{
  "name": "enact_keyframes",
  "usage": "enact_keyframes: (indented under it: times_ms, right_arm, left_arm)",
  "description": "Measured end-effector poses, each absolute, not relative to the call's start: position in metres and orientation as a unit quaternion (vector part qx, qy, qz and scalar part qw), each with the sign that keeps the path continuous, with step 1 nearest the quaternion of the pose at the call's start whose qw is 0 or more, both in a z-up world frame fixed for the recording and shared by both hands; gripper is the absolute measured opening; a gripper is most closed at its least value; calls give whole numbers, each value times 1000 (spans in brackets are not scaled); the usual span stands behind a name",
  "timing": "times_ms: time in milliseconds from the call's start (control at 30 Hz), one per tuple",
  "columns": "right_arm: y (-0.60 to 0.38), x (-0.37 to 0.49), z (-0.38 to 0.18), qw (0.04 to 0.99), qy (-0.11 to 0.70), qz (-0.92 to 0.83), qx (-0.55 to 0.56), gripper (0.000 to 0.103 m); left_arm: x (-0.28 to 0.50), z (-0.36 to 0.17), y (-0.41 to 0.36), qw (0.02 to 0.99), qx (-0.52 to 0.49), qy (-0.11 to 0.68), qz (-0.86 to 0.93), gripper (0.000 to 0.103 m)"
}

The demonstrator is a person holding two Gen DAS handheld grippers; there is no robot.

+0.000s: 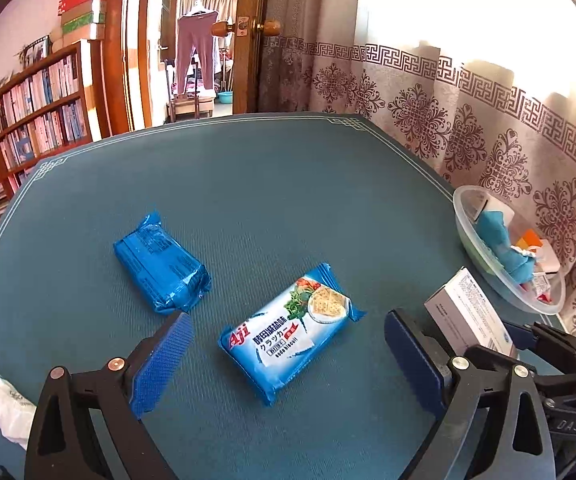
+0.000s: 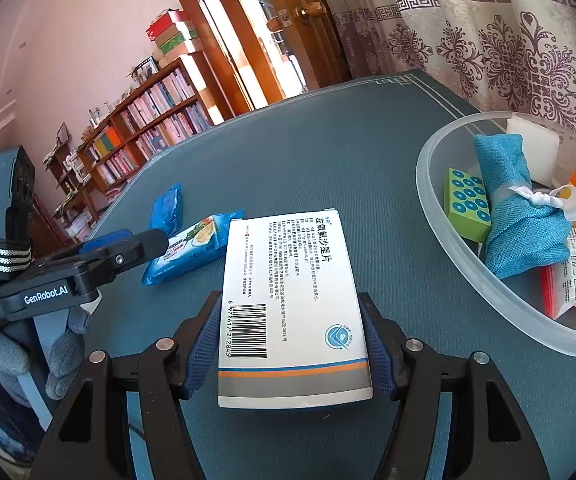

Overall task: Organize objects
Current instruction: 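Lift the medicine box with the right gripper while the left gripper grasps the cracker packet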

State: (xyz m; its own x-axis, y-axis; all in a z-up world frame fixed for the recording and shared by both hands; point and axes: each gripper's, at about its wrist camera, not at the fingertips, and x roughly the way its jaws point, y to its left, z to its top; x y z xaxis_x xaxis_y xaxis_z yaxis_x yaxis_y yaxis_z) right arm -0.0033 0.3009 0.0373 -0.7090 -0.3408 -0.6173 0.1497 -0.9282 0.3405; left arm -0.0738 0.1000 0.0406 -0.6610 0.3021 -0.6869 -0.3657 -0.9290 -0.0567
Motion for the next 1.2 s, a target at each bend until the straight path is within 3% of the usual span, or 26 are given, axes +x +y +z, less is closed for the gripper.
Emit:
enact_keyframes:
  times_ms: [267,400,800,967,1100,1200]
  right_arm:
    - [306,-4,37,127,-144,-916,354,66]
    - [305,-5,37,126,-141,-916,353,66]
    - [303,-6,36,126,-136,-917,353,66]
    - [302,-5,35,125,-135,-917,353,66]
    - [302,-5,36,125,-136,-917,352,66]
    - [302,-5,35,125,-136,-918,352,66]
  left_arm:
    - [-90,18,121,186,-383,112,898,98]
    - [-88,10,129,189,-388,134,892,86]
    - [-77,8,133,184,-379,151,894,67]
    - [-69,9,133,186,-381,138,895,67]
    - [-75,9,135,189,-386,131,893,78]
    - [-84,6,135,181,-398,119,891,78]
